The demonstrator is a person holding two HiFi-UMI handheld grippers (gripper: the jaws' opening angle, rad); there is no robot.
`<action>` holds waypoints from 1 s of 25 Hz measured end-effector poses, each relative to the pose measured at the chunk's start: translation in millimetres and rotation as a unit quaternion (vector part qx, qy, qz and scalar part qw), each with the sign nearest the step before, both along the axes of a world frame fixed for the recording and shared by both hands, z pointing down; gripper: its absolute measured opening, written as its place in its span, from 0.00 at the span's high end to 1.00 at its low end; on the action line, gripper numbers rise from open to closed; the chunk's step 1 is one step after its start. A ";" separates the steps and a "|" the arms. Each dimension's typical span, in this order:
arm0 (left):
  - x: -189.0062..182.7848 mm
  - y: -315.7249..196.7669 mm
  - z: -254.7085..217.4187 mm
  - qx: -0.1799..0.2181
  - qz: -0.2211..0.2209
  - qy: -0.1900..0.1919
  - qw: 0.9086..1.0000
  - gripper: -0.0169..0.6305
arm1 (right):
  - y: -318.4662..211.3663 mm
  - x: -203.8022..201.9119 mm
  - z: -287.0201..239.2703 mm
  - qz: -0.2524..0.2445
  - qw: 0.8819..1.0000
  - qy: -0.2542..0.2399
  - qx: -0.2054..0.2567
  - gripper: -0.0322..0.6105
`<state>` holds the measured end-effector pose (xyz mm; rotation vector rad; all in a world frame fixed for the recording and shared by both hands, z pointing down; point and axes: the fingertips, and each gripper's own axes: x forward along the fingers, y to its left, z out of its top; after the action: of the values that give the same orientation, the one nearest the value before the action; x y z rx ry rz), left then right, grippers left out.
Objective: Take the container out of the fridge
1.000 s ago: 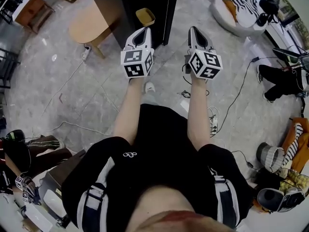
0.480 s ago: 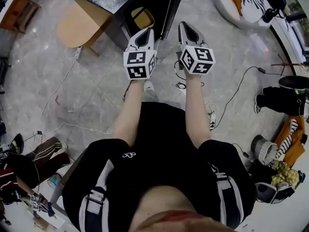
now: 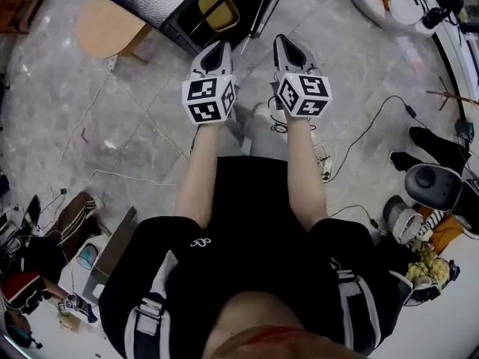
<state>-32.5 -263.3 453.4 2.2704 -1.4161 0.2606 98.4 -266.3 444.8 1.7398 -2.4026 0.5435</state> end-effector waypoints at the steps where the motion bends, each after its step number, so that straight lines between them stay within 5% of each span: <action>1: 0.1 -2.5 2.4 -0.004 -0.010 0.003 1.000 0.96 | -1.1 1.5 7.7 -0.006 1.000 -0.002 -0.008 0.93; 9: 10.8 3.3 31.8 -0.032 -0.043 -0.021 0.998 0.96 | -3.5 11.6 46.3 -0.040 0.998 -0.016 -0.040 0.93; 15: 14.2 12.6 76.1 -0.071 -0.065 -0.037 0.995 0.96 | -10.6 -13.0 89.1 -0.121 0.990 0.044 -0.054 0.93; 25: -7.3 14.4 123.3 -0.096 -0.100 -0.037 0.990 0.96 | -29.5 -62.4 149.8 -0.252 0.952 0.167 -0.052 0.93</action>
<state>-39.9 -249.0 576.7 1.9668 -1.5716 0.4007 35.9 -295.8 594.7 1.0114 -2.3803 0.2710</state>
